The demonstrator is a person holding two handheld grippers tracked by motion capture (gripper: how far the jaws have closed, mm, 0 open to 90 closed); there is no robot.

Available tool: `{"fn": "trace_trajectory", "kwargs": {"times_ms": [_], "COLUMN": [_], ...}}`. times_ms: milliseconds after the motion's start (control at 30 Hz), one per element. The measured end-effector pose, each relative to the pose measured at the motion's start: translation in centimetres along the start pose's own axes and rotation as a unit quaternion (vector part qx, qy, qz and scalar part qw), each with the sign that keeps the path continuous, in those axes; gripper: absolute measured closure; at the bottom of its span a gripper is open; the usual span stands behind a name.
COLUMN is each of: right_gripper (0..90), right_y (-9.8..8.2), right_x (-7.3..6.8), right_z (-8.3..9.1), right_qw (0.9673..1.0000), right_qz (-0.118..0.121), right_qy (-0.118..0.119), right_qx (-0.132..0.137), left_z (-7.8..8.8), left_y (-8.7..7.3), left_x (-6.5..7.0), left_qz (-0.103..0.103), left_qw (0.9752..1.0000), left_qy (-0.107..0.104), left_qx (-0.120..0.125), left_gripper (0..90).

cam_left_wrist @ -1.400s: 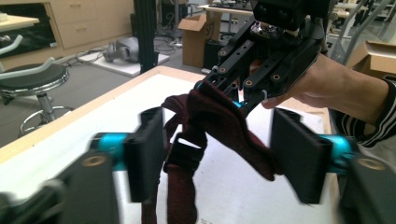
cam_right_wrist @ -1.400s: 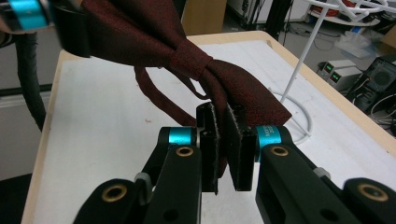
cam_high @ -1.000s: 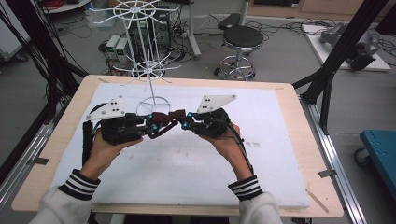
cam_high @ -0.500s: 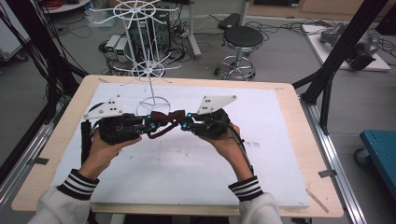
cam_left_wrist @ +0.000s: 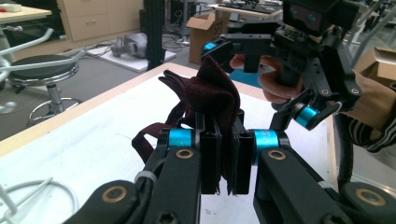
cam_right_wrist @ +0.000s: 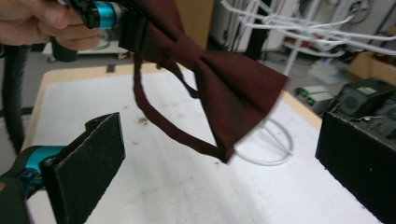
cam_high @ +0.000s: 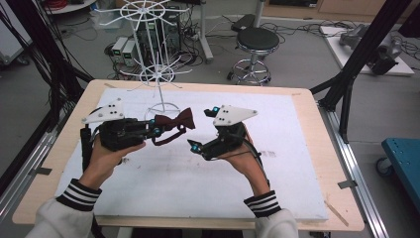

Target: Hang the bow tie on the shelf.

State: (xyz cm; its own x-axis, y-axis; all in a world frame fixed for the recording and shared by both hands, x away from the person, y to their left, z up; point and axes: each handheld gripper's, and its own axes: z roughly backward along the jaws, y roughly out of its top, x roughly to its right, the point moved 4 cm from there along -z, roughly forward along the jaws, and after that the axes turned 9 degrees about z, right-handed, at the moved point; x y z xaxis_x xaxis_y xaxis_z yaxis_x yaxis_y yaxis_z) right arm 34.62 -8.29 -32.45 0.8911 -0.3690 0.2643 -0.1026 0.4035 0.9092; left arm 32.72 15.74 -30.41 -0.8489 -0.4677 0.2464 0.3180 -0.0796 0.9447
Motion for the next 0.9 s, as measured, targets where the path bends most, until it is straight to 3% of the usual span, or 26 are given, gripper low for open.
{"fn": "trace_trajectory", "kwargs": {"times_ms": [233, 433, 500, 667, 900], "right_gripper": [0.7, 0.7, 0.7, 0.6, 0.6], "right_y": [-1.1, -2.9, -3.6, -4.8, -6.5], "right_x": [0.0, -0.3, -0.5, -0.9, -1.4], "right_z": [2.1, 4.4, 5.0, 6.7, 8.6], "right_qw": [0.9991, 0.9963, 0.9957, 0.9903, 0.9829], "right_qz": [-0.018, -0.041, -0.045, -0.05, -0.062], "right_qy": [-0.031, -0.061, -0.071, -0.115, -0.15], "right_qx": [0.022, 0.044, 0.039, 0.059, 0.086], "left_z": [0.7, 1.3, 1.5, 1.9, 2.4], "left_y": [0.4, 1.0, 1.2, 1.8, 2.4], "left_x": [-0.7, -1.3, -1.5, -2.2, -3.3], "left_qz": [0.011, 0.016, 0.016, 0.02, 0.025], "left_qw": [0.9998, 0.9994, 0.9993, 0.9986, 0.9976], "left_qy": [0.016, 0.027, 0.031, 0.047, 0.062], "left_qx": [-0.005, -0.012, -0.011, -0.016, -0.019], "left_gripper": [85.2, 85.2, 85.2, 85.1, 85.1]}}
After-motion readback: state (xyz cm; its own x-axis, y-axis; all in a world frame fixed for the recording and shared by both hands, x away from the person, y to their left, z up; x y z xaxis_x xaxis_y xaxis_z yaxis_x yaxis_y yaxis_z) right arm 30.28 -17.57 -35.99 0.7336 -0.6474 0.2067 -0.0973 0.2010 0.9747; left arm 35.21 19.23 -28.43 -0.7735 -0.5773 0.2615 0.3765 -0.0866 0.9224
